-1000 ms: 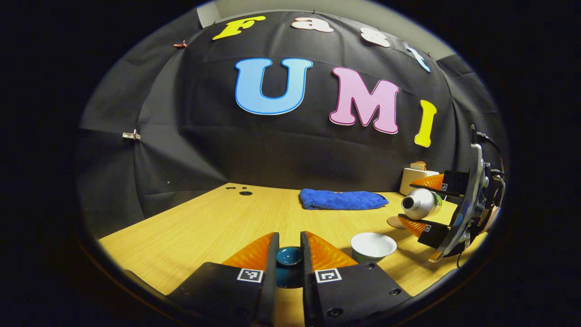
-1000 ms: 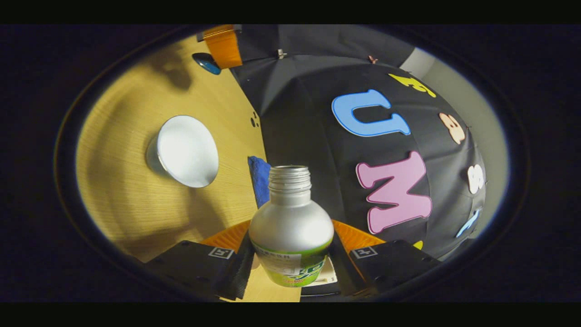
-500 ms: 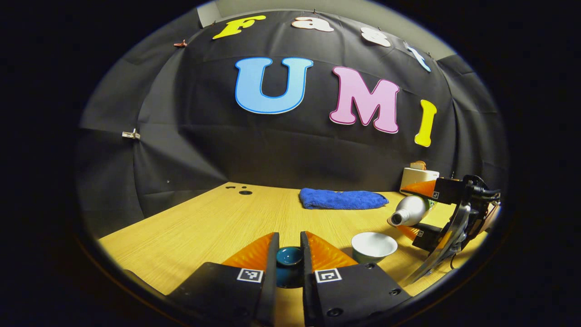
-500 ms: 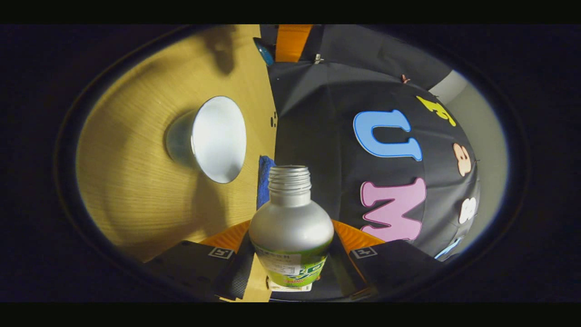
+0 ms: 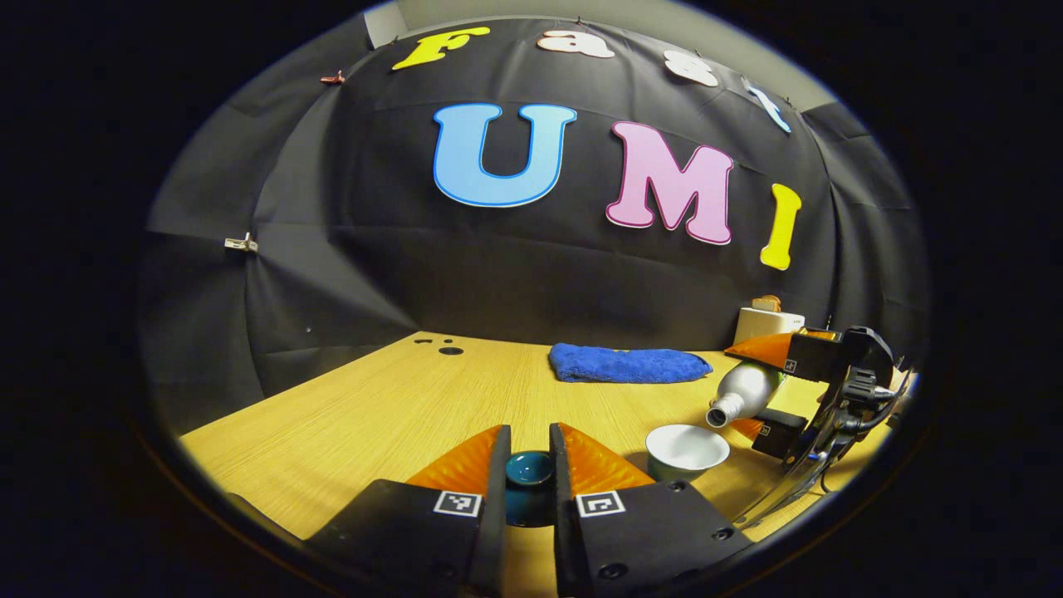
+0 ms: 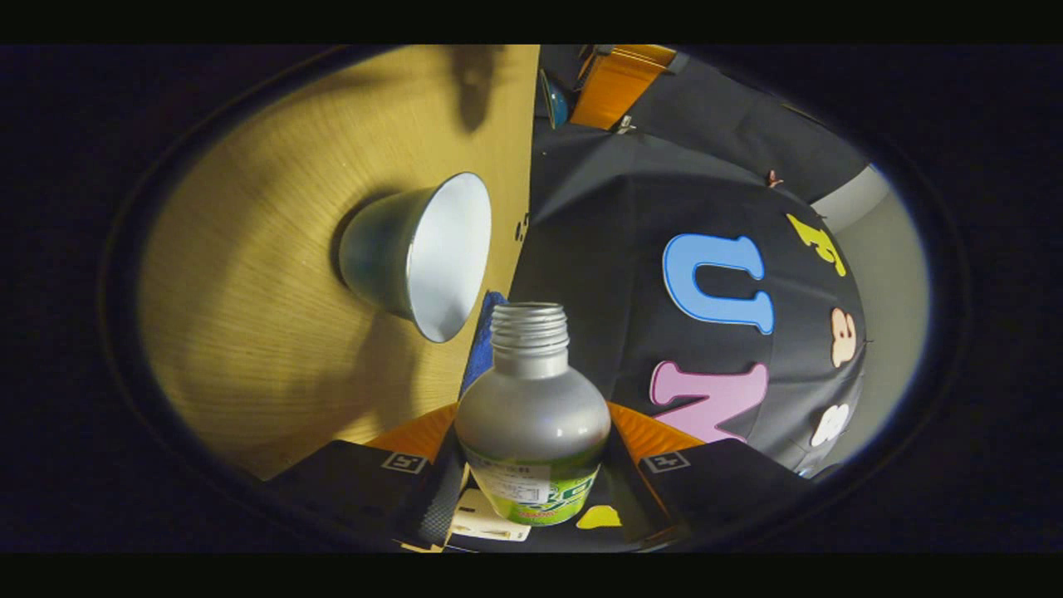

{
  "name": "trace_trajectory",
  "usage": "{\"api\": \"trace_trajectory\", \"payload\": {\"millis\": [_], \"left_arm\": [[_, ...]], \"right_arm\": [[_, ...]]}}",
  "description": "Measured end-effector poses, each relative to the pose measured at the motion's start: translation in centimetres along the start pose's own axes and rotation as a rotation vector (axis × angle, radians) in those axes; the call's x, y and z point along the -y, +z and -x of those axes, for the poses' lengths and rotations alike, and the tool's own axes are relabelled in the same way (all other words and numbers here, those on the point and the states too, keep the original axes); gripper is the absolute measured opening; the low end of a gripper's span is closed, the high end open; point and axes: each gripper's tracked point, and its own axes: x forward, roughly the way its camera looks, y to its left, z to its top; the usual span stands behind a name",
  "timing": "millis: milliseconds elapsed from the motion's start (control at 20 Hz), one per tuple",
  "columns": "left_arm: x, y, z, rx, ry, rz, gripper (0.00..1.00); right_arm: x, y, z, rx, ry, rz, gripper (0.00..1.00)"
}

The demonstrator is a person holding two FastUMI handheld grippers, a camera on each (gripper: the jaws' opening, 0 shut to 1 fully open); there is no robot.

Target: Open the teacup lid with one hand, grasp the water bottle and pour water into the teacup with the other hand; after pouring, place the water bottle on the coaster and then close the teacup lid.

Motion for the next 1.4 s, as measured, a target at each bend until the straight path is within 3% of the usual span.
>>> {"api": "trace_trajectory", "payload": {"millis": [200, 750, 1400], "left_arm": [[0.0, 0.1, 0.0, 0.001, -0.002, 0.004, 0.27], [0.0, 0.0, 0.1, -0.007, -0.012, 0.014, 0.27], [0.0, 0.2, 0.2, -0.002, -0.019, 0.014, 0.27]], "right_arm": [[0.0, -0.1, -0.2, 0.009, 0.0, 0.056, 0.75], [0.4, 0.1, -0.8, 0.038, -0.021, 0.164, 0.78], [3.4, 0.1, -0.8, 0.057, -0.083, 0.254, 0.78]]}}
